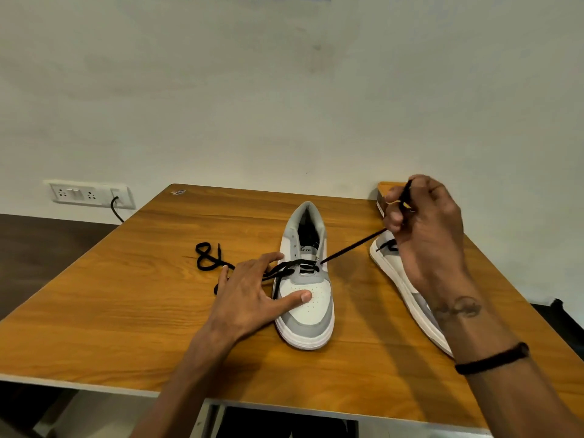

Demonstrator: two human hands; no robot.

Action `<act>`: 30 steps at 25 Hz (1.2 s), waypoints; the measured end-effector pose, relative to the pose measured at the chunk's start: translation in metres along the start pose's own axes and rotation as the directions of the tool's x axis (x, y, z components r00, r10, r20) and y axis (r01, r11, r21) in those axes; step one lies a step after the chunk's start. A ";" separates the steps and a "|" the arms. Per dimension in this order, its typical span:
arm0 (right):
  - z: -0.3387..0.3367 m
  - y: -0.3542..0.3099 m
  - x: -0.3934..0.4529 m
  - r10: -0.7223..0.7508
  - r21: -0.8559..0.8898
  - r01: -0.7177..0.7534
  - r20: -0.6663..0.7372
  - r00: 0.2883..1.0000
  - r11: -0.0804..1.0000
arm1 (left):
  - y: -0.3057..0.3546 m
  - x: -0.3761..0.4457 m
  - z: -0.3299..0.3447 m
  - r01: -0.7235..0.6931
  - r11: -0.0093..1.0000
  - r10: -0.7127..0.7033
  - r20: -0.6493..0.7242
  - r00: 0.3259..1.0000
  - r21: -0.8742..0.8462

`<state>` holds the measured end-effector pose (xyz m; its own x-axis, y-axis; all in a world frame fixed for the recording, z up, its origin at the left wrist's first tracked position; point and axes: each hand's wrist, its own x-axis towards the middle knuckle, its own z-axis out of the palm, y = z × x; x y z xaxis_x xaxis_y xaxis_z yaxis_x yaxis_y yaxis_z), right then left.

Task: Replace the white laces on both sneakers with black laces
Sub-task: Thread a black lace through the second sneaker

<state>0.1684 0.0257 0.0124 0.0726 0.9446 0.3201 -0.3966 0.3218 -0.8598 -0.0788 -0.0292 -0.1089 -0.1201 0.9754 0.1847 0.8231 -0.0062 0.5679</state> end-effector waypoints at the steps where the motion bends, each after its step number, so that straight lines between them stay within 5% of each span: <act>1: -0.003 -0.001 0.002 -0.036 -0.255 0.046 0.045 0.998 0.966 | 0.000 0.001 0.000 0.002 1.000 -0.002 0.007 1.000 -0.010; 3: -0.009 0.019 -0.002 -0.018 -0.758 0.208 0.252 0.968 0.618 | -0.001 0.000 -0.001 -0.002 1.000 0.002 0.015 1.000 -0.019; 4: -0.010 0.033 -0.008 0.081 -0.863 0.278 0.341 0.937 0.421 | -0.001 0.000 -0.002 -0.005 1.000 0.005 0.018 1.000 -0.021; 5: -0.012 0.048 -0.014 0.181 -0.895 0.336 0.397 0.900 0.294 | -0.001 0.000 -0.002 -0.007 1.000 0.007 0.020 1.000 -0.019; 7: -0.014 0.070 -0.023 0.271 -0.880 0.415 0.467 0.842 0.229 | -0.001 -0.001 -0.003 -0.008 1.000 0.009 0.022 1.000 -0.014; 11: -0.020 0.064 -0.017 0.061 -0.872 0.388 0.423 0.904 0.299 | 0.000 0.000 -0.003 -0.007 0.999 0.008 0.044 0.999 -0.033; 13: -0.019 0.049 -0.011 -0.023 -0.832 0.278 0.305 0.952 0.480 | 0.000 0.001 -0.003 -0.003 1.000 0.004 0.051 0.999 -0.023; 15: -0.016 0.032 0.001 -0.029 -0.568 0.107 0.144 0.989 0.816 | 0.000 0.001 -0.002 0.004 1.000 -0.004 0.054 0.999 -0.015; 17: -0.017 0.011 0.017 0.064 -0.036 -0.063 0.023 0.998 0.997 | 0.000 0.001 -0.001 0.006 1.000 -0.006 0.059 0.998 -0.012; 19: -0.019 0.003 0.026 0.200 0.368 -0.192 0.017 0.980 0.910 | -0.001 0.001 -0.001 0.003 1.000 -0.003 0.058 0.998 -0.006; 21: -0.018 0.014 0.022 0.309 0.428 -0.293 0.033 0.951 0.855 | -0.001 0.000 -0.002 0.001 1.000 0.000 0.061 0.998 -0.013; 22: -0.016 0.023 0.015 0.339 0.290 -0.333 0.029 0.940 0.897 | -0.001 0.000 -0.002 0.001 1.000 0.000 0.063 0.998 -0.014; 24: -0.017 0.044 -0.003 0.298 -0.354 -0.261 0.056 0.953 0.898 | -0.001 0.000 -0.002 0.004 1.000 -0.003 0.068 0.998 -0.009; 26: -0.018 0.061 -0.017 0.239 -0.787 0.019 0.210 0.948 0.616 | -0.002 0.000 -0.001 0.004 1.000 -0.003 0.062 0.998 -0.012; 28: -0.013 0.068 -0.023 0.251 -0.858 0.191 0.341 0.906 0.476 | -0.002 0.000 0.001 0.004 1.000 -0.003 0.053 0.999 -0.021; 30: -0.009 0.068 -0.024 0.250 -0.864 0.231 0.369 0.895 0.448 | -0.003 0.001 0.001 0.002 1.000 0.000 0.047 0.999 -0.030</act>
<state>0.1474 0.0253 -0.0575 -0.3714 0.9023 0.2188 0.6296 0.4179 -0.6549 -0.0801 -0.0283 -0.1113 -0.0943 0.9846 0.1470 0.8060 -0.0111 0.5918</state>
